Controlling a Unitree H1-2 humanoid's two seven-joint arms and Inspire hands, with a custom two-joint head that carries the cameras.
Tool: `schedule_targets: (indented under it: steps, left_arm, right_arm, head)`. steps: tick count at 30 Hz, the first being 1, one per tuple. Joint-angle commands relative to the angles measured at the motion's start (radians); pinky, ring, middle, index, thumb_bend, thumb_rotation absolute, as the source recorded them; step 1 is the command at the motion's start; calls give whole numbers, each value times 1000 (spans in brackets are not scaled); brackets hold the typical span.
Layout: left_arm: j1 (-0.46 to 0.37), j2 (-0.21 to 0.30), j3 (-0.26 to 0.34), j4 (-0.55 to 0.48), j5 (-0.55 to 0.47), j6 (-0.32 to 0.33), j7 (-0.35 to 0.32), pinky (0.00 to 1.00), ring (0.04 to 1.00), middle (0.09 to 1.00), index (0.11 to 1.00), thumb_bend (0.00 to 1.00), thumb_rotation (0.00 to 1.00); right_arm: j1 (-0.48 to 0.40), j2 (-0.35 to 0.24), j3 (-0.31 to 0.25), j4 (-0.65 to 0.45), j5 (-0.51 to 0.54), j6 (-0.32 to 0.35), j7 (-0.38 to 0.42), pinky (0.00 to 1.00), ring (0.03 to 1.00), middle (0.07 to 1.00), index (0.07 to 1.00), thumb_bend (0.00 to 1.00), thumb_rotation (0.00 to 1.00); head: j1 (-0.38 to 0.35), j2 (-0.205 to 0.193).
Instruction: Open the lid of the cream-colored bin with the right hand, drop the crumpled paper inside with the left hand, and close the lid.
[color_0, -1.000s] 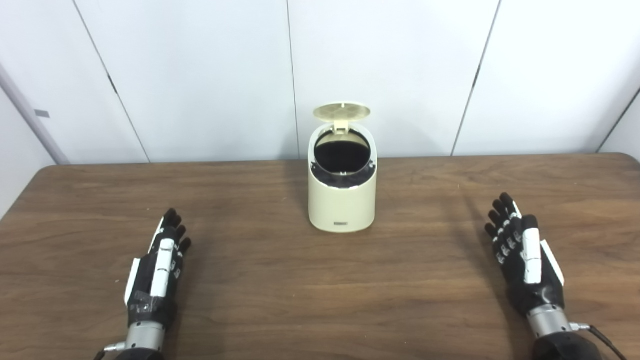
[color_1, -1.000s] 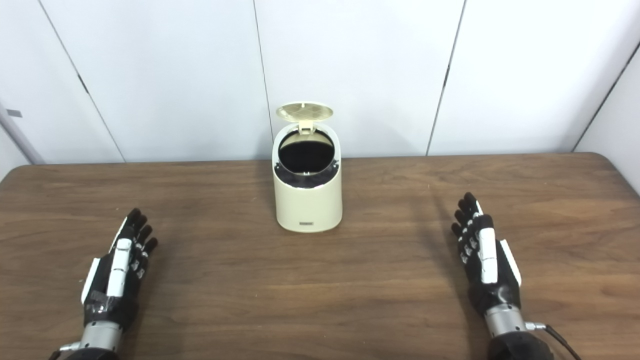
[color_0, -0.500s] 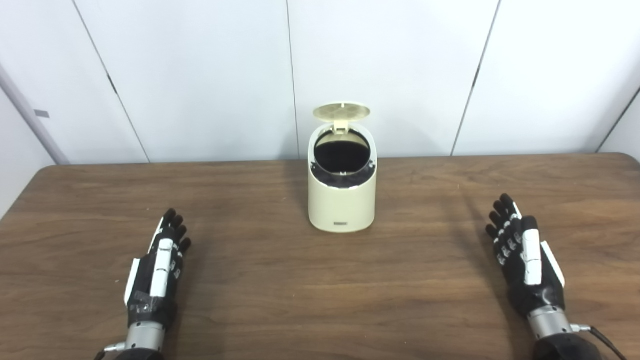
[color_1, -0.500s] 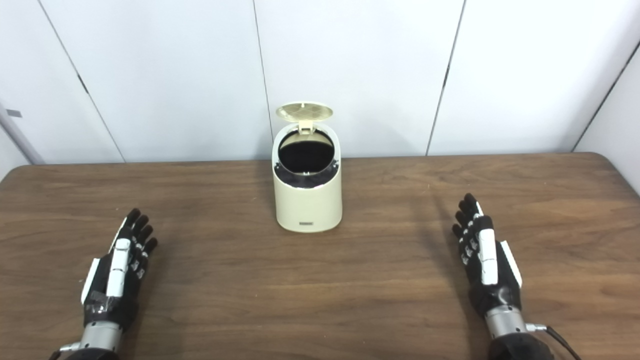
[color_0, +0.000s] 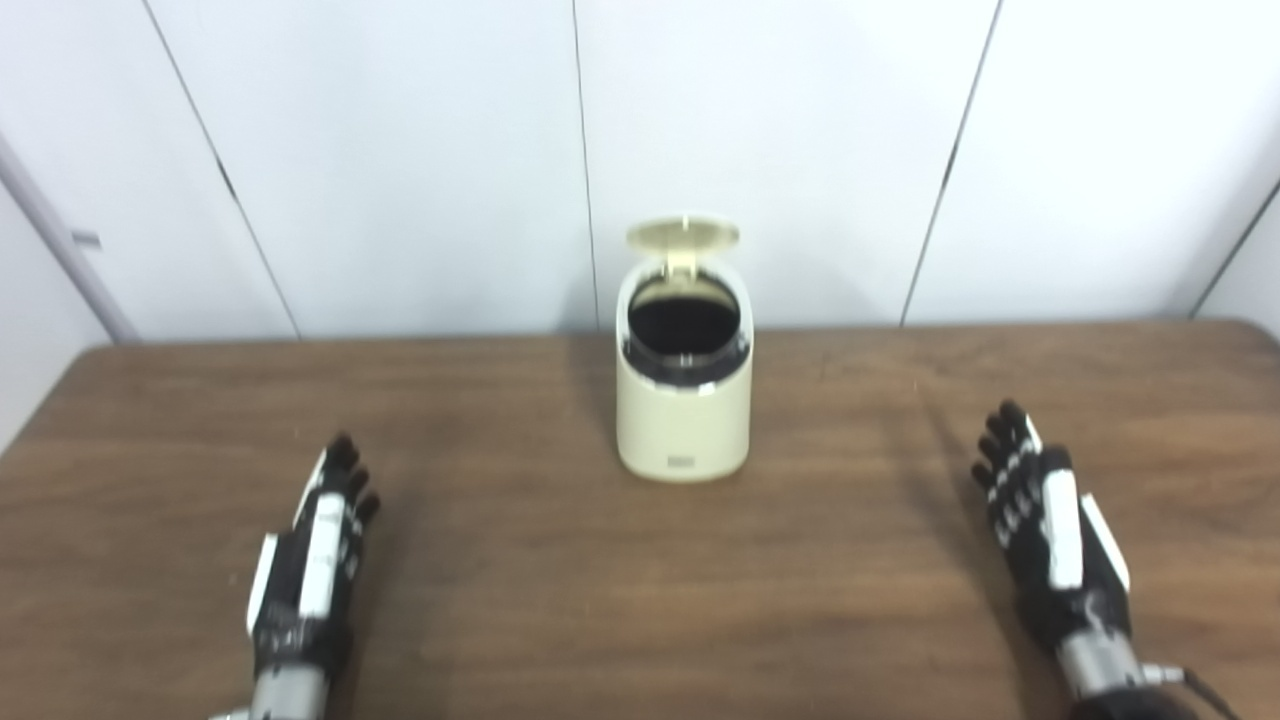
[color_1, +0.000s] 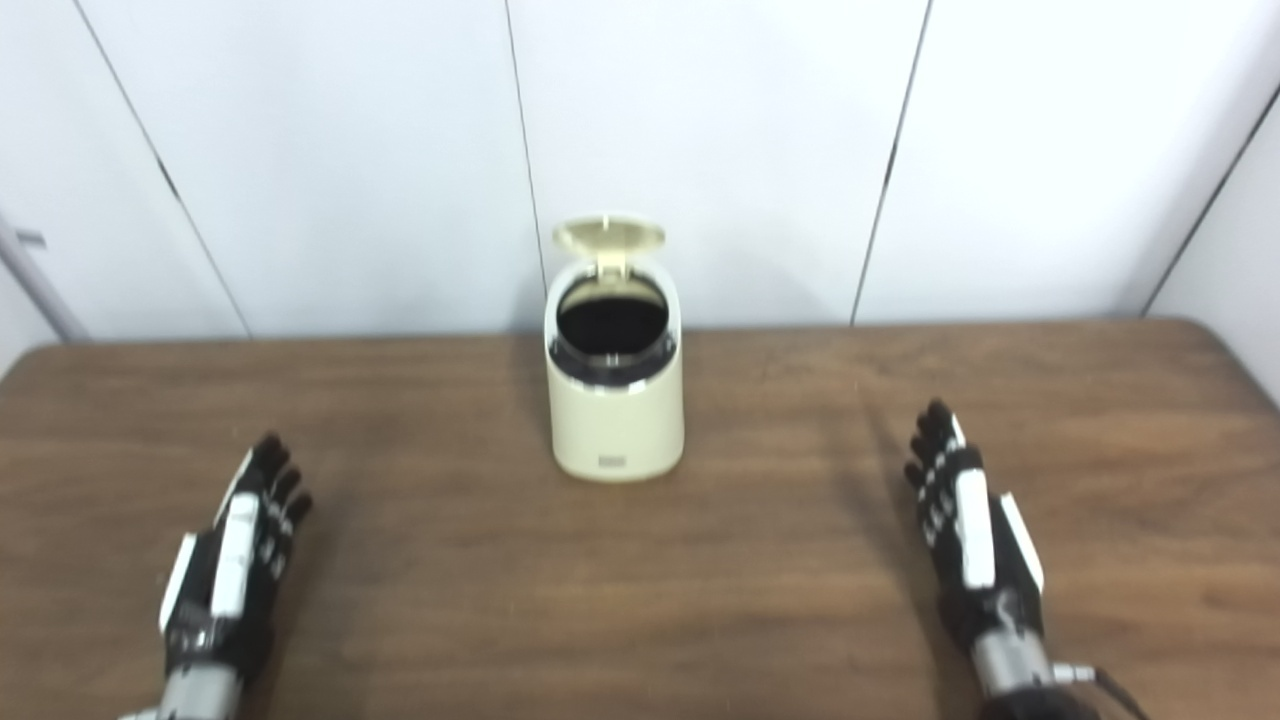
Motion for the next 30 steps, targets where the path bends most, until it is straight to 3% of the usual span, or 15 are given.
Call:
schedule_targets:
  steps: [1,17,30]
  left_arm:
    - [-4,1,-4,-1,12,-26,5,1000,990,996,995,510,787]
    - [6,-7,-10,0,-11,-26,2,1000,1000,1000,1000,473,749]
    - [1,-7,-15,12,-11,-34,-1,1000,1000,1000,1000,471,735]
  right_arm:
    - [4,-3,3,7,-1,-41,8,1000,1000,1000,989,591,1000]
    - [-31,-2,7,17,-20,-54,-5,1000,999,997,975,579,1000]
    - [-161,-41,66,3,-206,-42,-37,1000,981,974,945,626,1000]
  head:
    - [0,-1]
    - [-1,-14]
    - [1,-7]
